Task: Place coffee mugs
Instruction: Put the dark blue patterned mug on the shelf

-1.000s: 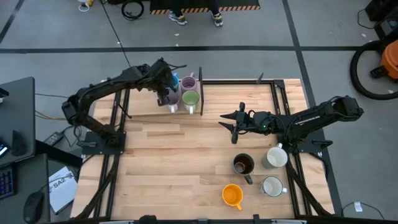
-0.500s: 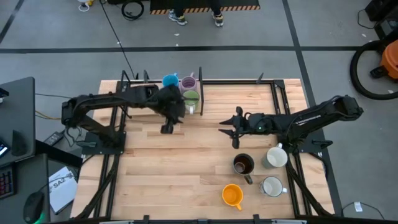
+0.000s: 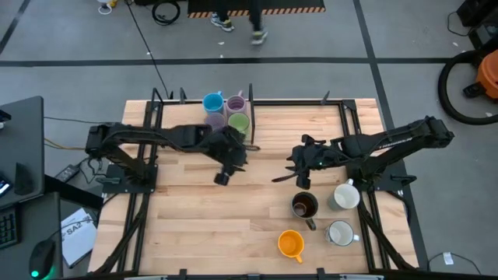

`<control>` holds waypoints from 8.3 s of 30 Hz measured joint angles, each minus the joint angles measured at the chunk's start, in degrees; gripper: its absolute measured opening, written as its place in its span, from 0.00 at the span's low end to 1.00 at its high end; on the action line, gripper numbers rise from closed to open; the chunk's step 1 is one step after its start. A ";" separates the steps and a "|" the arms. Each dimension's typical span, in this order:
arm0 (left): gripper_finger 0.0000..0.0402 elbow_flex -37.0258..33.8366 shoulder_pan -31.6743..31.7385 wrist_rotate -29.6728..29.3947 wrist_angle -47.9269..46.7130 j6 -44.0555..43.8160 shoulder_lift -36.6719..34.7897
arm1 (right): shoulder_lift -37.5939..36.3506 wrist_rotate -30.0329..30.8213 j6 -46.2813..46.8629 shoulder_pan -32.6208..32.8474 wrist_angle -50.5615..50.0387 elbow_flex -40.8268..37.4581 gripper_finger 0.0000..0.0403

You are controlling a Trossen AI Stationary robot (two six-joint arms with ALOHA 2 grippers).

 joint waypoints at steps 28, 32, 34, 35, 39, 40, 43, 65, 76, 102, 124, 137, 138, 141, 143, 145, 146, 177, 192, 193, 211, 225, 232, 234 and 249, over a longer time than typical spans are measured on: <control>0.25 5.38 -9.08 8.16 33.48 49.63 19.21 | -1.69 -18.53 40.16 11.30 -31.78 7.15 0.37; 0.23 8.94 -9.26 9.40 32.04 53.76 22.66 | -1.69 -16.70 43.64 11.97 -32.28 7.15 0.37; 0.23 10.77 -8.94 9.57 31.01 54.90 24.32 | -1.69 -15.45 44.92 12.20 -32.21 7.15 0.37; 0.23 11.63 -8.75 9.71 30.76 54.88 25.17 | -1.69 -14.90 45.39 12.27 -32.13 7.15 0.37; 0.23 15.21 -8.37 10.02 26.52 54.88 28.52 | -1.69 -12.76 46.83 12.54 -31.94 7.15 0.37; 0.23 16.44 -8.37 10.01 25.12 54.91 29.16 | -1.69 -12.44 47.05 12.54 -31.90 7.15 0.37; 0.23 21.27 -8.42 10.36 20.65 54.90 31.24 | -1.69 -11.49 47.83 12.54 -31.61 7.13 0.37; 0.41 31.45 -8.73 7.02 10.15 64.01 37.31 | -1.64 -9.90 46.88 12.52 -29.41 7.08 0.37; 0.43 31.34 -8.04 7.91 12.97 66.89 40.56 | -1.64 -8.38 46.85 12.50 -28.92 7.08 0.37; 0.11 31.23 -8.84 -2.14 8.96 71.68 42.53 | -1.67 -8.29 45.90 12.51 -28.47 7.08 0.37; 0.11 31.30 -9.47 -18.19 -10.21 43.11 34.51 | -1.67 3.33 30.76 10.97 -29.28 6.95 0.37; 0.11 31.45 -11.12 -14.02 -36.62 2.66 25.10 | -2.74 19.28 22.89 7.86 -28.99 6.91 0.37; 0.11 31.44 -11.43 -12.56 -38.56 -0.19 24.44 | -2.76 19.30 22.63 7.86 -28.87 6.91 0.37; 0.11 31.34 -12.23 -8.30 -44.19 -7.82 22.42 | -2.76 20.15 22.25 7.86 -28.89 6.91 0.37; 0.11 31.49 -12.55 -6.17 -48.44 -13.09 20.84 | -2.76 20.13 21.80 7.86 -28.89 6.91 0.37; 0.11 31.47 -12.43 -4.53 -52.40 -18.45 19.65 | -2.76 20.13 21.06 7.86 -28.88 6.90 0.37; 0.11 31.46 -12.36 -4.64 -54.06 -20.72 19.28 | -2.78 20.13 20.84 7.86 -28.86 6.89 0.37; 0.11 4.56 13.71 -11.60 -53.49 -41.64 -6.21 | -2.76 18.56 16.30 8.67 -25.74 6.87 0.37; 0.11 4.61 41.51 -14.28 -40.41 -15.16 -4.71 | -2.74 23.96 9.95 7.99 -20.21 6.87 0.37; 0.11 4.68 42.71 -14.07 -39.55 -14.25 -4.10 | -2.74 23.96 8.67 7.59 -19.03 6.87 0.37; 0.11 4.86 45.70 -12.74 -34.55 -6.33 7.19 | -2.71 15.68 -6.40 -2.36 4.30 -2.25 0.37; 0.11 4.87 48.06 -10.00 -29.96 -5.01 7.41 | -2.71 9.46 -9.64 -5.46 9.06 -3.21 0.37; 0.11 4.87 48.06 -9.06 -29.93 -4.59 7.41 | -2.71 9.11 -10.28 -6.14 9.32 -3.21 0.37; 0.11 4.91 48.06 -8.68 -30.19 -4.30 7.41 | -2.71 9.09 -10.28 -6.10 9.42 -3.21 0.37; 0.11 5.01 48.72 -9.37 -35.44 -2.87 7.41 | -2.71 7.56 -10.26 -6.10 10.63 -3.21 0.37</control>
